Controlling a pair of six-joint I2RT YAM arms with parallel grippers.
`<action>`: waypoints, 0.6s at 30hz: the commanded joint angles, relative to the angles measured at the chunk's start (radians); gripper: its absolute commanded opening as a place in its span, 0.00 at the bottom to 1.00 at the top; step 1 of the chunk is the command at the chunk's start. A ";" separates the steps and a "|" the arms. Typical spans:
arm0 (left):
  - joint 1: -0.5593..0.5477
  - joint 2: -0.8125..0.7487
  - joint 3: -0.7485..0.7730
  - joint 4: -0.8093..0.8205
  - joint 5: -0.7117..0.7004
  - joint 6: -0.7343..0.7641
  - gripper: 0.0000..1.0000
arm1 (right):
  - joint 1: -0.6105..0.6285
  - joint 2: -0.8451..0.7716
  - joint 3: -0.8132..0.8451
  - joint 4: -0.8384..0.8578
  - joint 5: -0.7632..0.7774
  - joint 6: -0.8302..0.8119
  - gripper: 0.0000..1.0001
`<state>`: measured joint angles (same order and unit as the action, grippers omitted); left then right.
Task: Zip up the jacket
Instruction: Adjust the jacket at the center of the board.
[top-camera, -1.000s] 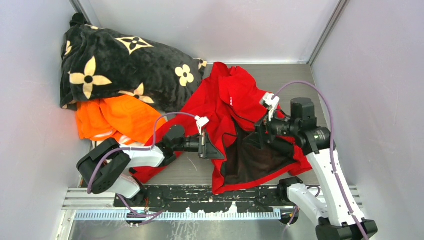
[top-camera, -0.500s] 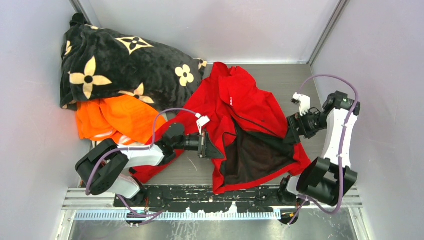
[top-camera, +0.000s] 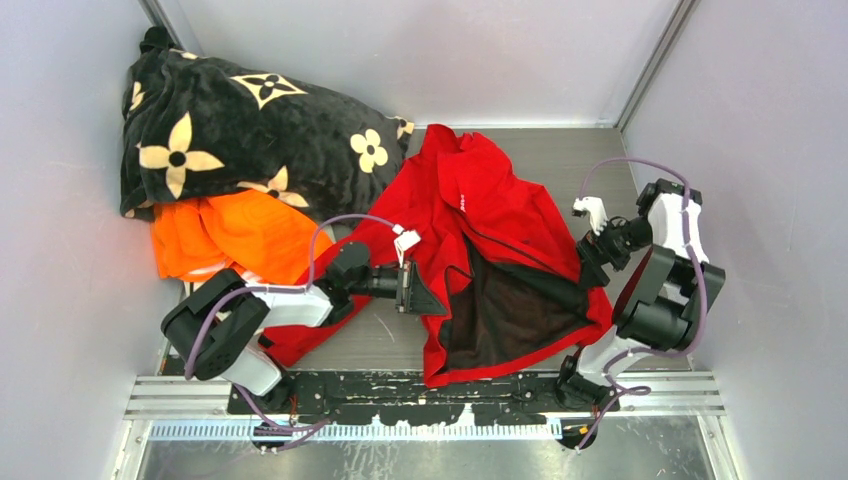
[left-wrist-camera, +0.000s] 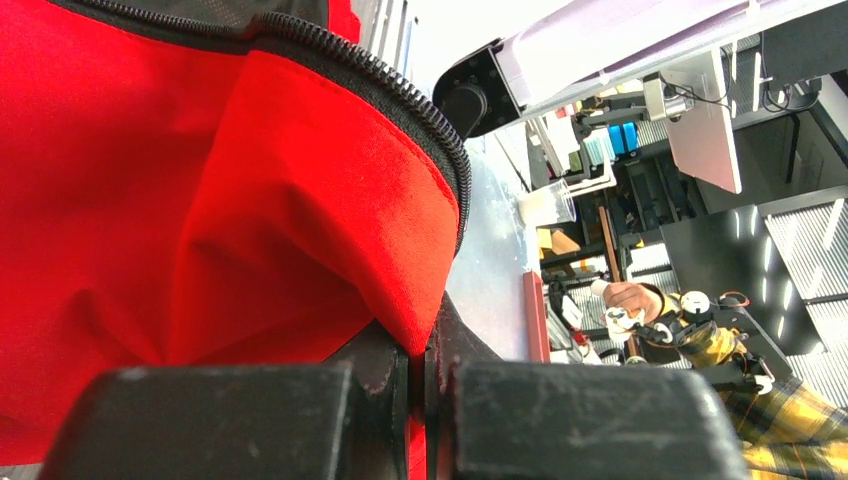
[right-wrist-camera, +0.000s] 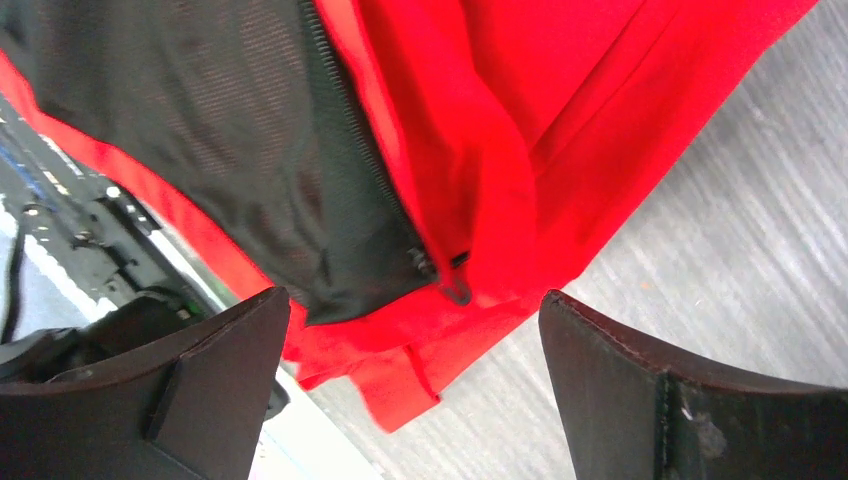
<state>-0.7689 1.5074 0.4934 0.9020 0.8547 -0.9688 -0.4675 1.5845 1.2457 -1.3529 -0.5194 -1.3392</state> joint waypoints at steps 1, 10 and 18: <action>0.010 0.007 0.044 0.082 0.014 0.000 0.00 | 0.057 0.064 0.049 0.114 0.031 -0.009 1.00; 0.012 0.007 0.060 0.029 0.020 0.026 0.00 | 0.085 0.214 0.100 0.147 0.085 0.043 0.95; 0.014 0.025 0.073 0.012 0.022 0.037 0.00 | 0.085 0.256 0.120 0.074 0.077 0.013 0.82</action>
<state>-0.7635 1.5227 0.5262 0.8810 0.8650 -0.9577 -0.3809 1.8362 1.3212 -1.2266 -0.4374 -1.3067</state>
